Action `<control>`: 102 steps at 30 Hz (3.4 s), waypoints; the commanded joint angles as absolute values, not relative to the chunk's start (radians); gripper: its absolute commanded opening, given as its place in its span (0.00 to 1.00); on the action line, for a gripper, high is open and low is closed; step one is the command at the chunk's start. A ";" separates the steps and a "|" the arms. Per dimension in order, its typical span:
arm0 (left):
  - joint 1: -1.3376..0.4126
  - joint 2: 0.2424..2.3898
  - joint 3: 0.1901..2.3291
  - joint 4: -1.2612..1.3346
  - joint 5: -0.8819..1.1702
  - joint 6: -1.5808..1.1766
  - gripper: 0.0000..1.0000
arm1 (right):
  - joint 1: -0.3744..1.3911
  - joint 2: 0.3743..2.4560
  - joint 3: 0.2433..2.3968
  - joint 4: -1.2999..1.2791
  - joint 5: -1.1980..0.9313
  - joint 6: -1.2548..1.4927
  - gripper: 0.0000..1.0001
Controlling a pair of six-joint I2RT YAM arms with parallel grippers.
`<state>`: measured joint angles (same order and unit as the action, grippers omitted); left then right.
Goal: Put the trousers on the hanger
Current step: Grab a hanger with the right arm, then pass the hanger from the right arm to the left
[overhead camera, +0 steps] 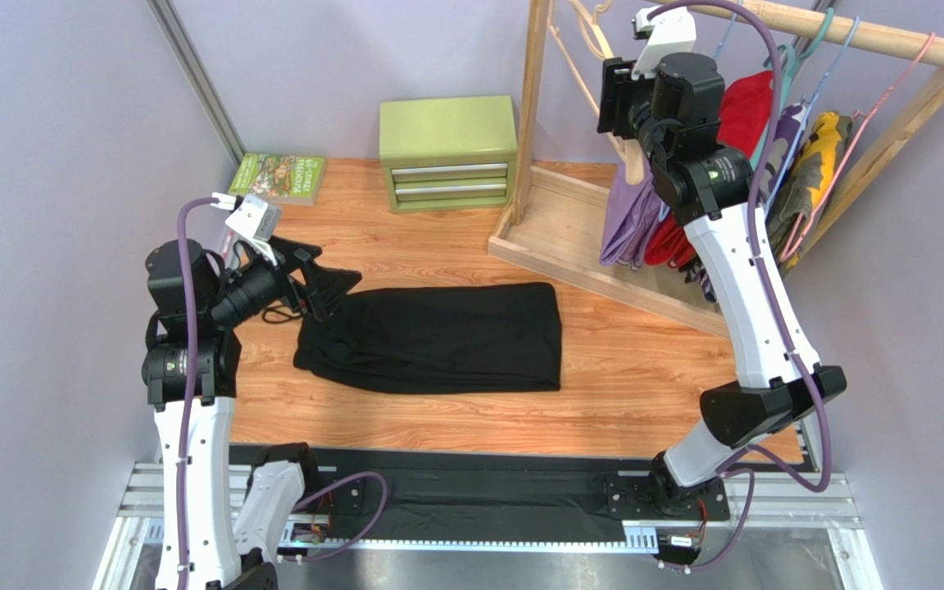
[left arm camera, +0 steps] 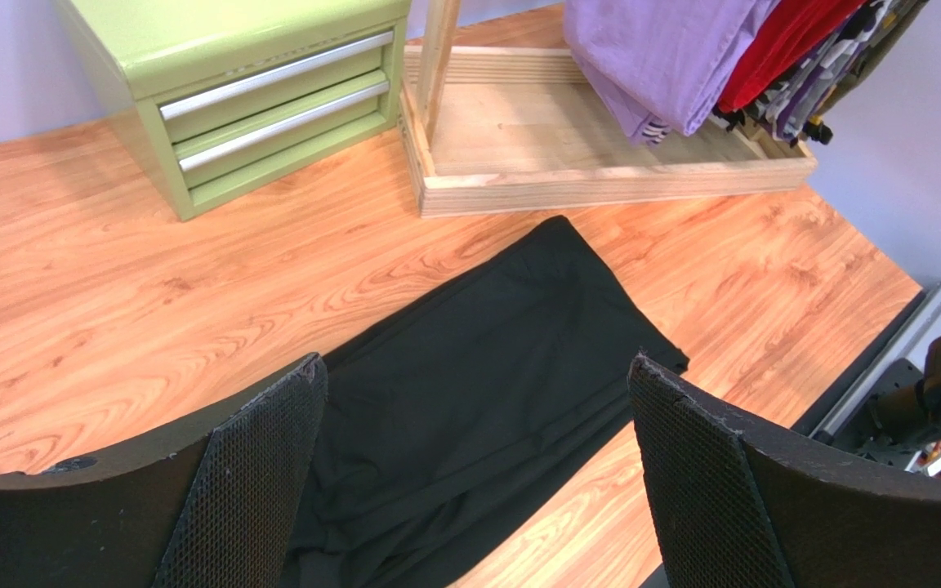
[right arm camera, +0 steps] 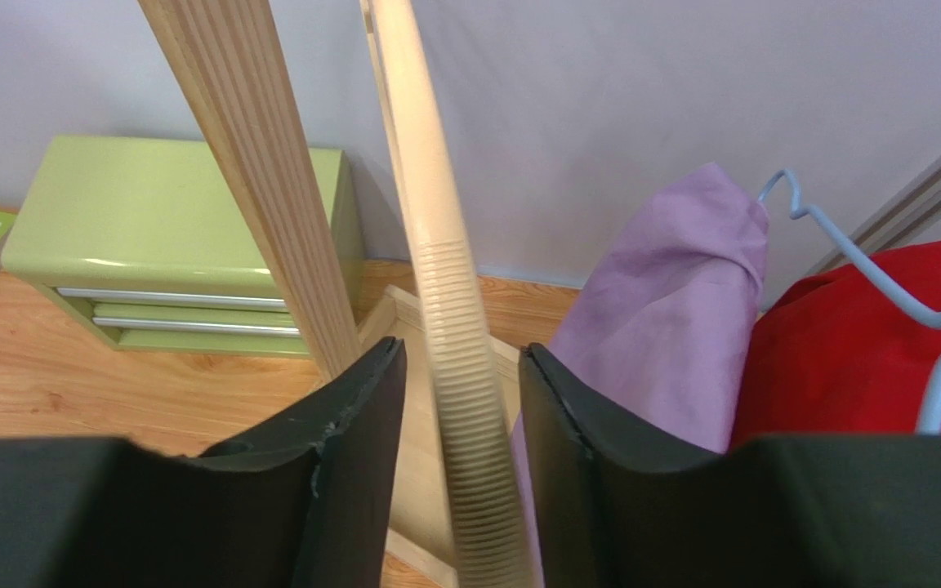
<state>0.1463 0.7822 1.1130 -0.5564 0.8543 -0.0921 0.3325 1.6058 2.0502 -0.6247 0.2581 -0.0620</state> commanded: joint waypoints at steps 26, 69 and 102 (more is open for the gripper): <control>0.146 0.799 1.109 -0.509 0.854 -0.118 0.96 | 0.339 1.270 1.723 -0.540 0.176 -0.100 0.00; -0.279 0.962 1.016 -0.081 0.581 -0.936 0.93 | 1.186 1.195 0.850 0.350 0.735 -0.992 0.00; -0.146 0.863 0.896 -0.463 0.845 -0.465 0.00 | 1.016 0.785 0.827 -0.623 0.178 -0.359 1.00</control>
<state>-0.1497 0.8375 0.8787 -0.4149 0.7387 -0.5659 1.1740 0.7498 0.7719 -0.5220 0.3382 -0.5144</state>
